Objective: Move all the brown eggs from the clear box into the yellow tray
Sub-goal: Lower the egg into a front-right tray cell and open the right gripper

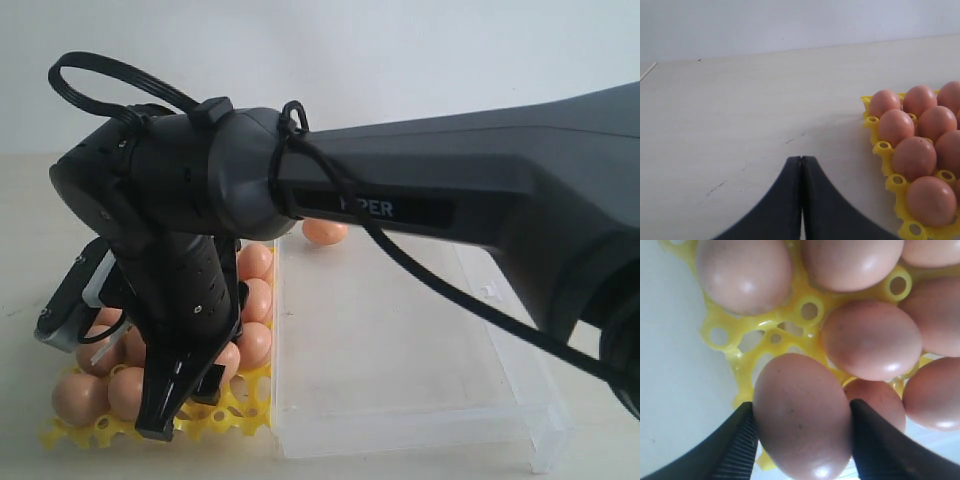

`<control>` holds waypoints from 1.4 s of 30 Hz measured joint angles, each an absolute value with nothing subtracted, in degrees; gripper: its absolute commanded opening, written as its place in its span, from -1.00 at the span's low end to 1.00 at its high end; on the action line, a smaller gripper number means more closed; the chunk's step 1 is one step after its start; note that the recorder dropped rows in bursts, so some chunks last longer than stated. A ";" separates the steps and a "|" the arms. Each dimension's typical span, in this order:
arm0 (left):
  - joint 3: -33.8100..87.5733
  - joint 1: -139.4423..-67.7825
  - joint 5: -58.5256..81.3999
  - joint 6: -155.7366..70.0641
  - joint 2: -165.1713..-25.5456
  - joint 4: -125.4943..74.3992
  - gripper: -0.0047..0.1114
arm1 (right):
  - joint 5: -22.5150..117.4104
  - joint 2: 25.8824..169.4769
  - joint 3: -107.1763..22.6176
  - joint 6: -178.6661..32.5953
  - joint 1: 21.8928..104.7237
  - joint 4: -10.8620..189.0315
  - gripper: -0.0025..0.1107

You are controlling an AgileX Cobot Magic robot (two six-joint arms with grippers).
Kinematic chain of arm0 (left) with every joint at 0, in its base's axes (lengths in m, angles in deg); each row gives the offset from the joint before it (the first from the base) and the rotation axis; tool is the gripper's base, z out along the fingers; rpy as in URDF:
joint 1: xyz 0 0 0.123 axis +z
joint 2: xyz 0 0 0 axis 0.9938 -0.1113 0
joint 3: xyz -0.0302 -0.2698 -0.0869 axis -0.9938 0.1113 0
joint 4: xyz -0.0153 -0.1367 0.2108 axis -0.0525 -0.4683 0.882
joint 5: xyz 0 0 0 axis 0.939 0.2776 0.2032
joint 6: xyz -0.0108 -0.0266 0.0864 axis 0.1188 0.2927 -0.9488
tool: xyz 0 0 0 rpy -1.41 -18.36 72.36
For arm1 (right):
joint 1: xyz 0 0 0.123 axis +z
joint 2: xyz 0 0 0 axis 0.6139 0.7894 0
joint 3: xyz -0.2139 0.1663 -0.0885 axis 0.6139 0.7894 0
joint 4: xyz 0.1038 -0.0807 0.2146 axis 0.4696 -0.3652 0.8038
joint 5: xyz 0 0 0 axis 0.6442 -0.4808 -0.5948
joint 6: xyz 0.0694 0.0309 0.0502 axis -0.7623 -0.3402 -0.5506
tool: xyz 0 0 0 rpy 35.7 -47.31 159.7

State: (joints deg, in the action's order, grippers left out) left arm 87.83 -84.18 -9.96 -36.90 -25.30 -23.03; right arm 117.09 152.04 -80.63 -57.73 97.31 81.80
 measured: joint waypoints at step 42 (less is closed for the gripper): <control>87.83 -84.18 -9.96 -36.90 -25.30 -23.03 -0.92 | 117.29 152.92 -80.63 -58.45 97.67 81.90 0.22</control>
